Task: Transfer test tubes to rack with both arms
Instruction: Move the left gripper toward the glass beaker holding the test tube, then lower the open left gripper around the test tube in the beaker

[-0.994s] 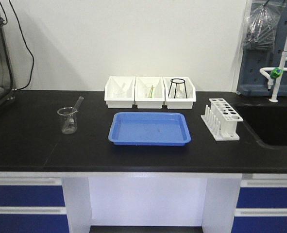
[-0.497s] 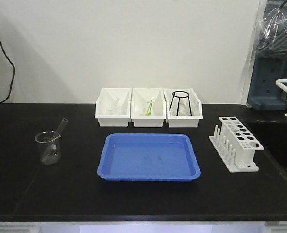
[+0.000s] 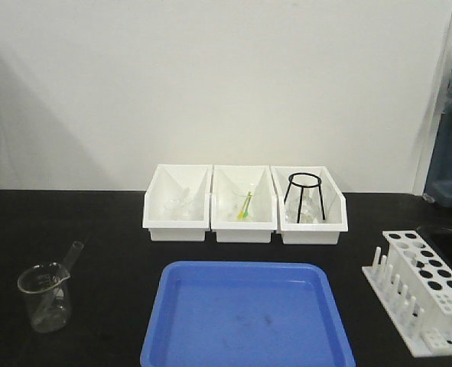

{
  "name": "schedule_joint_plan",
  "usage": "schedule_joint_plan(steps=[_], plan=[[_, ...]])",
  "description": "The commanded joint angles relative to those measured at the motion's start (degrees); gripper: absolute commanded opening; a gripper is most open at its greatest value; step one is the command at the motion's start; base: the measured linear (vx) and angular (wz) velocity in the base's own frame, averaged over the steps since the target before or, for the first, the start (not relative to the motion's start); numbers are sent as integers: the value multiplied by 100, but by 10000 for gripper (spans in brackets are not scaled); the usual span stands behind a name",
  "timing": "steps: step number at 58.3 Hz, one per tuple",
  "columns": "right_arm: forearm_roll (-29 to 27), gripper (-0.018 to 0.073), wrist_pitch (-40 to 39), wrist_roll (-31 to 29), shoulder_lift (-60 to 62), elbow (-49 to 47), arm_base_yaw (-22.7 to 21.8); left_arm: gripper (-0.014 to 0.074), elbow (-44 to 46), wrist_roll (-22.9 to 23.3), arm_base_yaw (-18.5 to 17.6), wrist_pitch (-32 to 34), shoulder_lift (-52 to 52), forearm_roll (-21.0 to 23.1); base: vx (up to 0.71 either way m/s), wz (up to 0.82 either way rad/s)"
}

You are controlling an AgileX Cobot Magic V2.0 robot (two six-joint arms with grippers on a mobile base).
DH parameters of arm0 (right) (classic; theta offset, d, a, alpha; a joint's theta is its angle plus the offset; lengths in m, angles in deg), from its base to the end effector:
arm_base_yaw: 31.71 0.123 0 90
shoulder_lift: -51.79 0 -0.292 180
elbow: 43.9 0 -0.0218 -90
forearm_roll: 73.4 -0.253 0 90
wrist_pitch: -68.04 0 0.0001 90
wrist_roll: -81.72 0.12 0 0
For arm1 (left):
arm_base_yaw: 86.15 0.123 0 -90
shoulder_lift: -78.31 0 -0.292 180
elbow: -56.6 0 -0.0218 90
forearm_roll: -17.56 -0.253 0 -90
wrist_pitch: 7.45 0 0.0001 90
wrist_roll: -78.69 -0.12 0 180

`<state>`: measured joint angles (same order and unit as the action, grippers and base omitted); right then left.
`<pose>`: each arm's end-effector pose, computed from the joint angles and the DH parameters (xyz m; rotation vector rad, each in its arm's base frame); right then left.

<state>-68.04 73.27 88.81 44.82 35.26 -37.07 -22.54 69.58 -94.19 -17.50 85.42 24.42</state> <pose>0.0806 -0.0086 0.1944 0.1055 1.5909 -0.0558 0.0794 -0.0138 0.1843 0.1678 1.6719 -0.0922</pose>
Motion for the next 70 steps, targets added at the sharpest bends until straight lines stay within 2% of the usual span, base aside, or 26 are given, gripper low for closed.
schedule_joint_plan(steps=[1, 28, 70], plan=[[26, -8, -438, -36, 40, 60, 6, -20, -149, 39, 12, 466, -54, 23, 38, 5], [26, -8, -438, -36, 40, 60, 6, -20, -149, 39, 12, 466, -54, 23, 27, 1], [26, -8, -449, -36, 40, 60, 6, -20, -149, 39, 12, 487, -54, 22, 2, 0]])
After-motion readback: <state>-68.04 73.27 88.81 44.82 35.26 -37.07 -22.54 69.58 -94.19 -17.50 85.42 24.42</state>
